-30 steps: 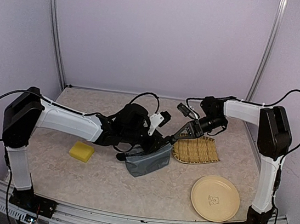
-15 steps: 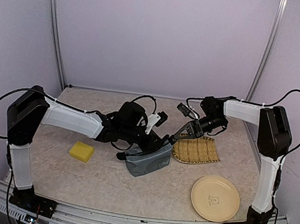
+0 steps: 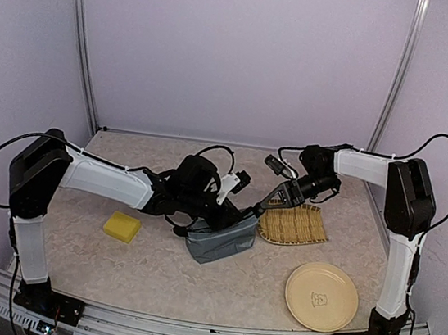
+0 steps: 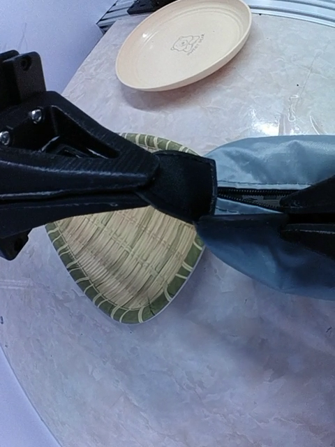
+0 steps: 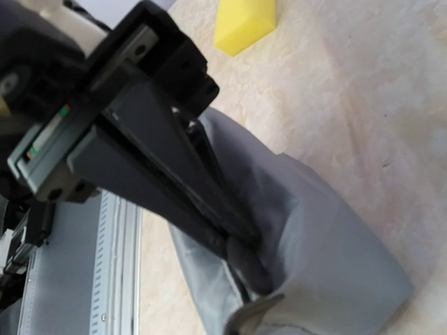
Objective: Sort the hair-cutting tools
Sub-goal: Place the comb in the kit bag.
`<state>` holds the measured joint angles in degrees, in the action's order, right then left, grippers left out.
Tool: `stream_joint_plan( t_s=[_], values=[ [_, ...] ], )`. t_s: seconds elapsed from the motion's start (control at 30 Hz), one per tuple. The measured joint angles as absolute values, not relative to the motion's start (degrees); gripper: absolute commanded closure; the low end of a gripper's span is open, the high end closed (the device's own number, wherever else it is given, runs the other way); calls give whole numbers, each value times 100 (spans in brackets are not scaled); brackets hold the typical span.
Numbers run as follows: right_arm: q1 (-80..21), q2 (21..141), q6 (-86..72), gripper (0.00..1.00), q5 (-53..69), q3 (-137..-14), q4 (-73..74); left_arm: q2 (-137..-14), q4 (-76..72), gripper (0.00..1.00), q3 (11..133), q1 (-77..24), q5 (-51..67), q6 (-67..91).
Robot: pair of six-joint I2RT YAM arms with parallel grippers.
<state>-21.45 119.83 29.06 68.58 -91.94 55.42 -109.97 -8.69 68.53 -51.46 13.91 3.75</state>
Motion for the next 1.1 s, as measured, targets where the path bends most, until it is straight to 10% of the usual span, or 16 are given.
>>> stream_joint_plan(
  t_s=[1.1],
  values=[
    [-2158,11979,3210,97,6987,-9164,5690,-10962,362,100,7258,-5457,757,550]
  ],
)
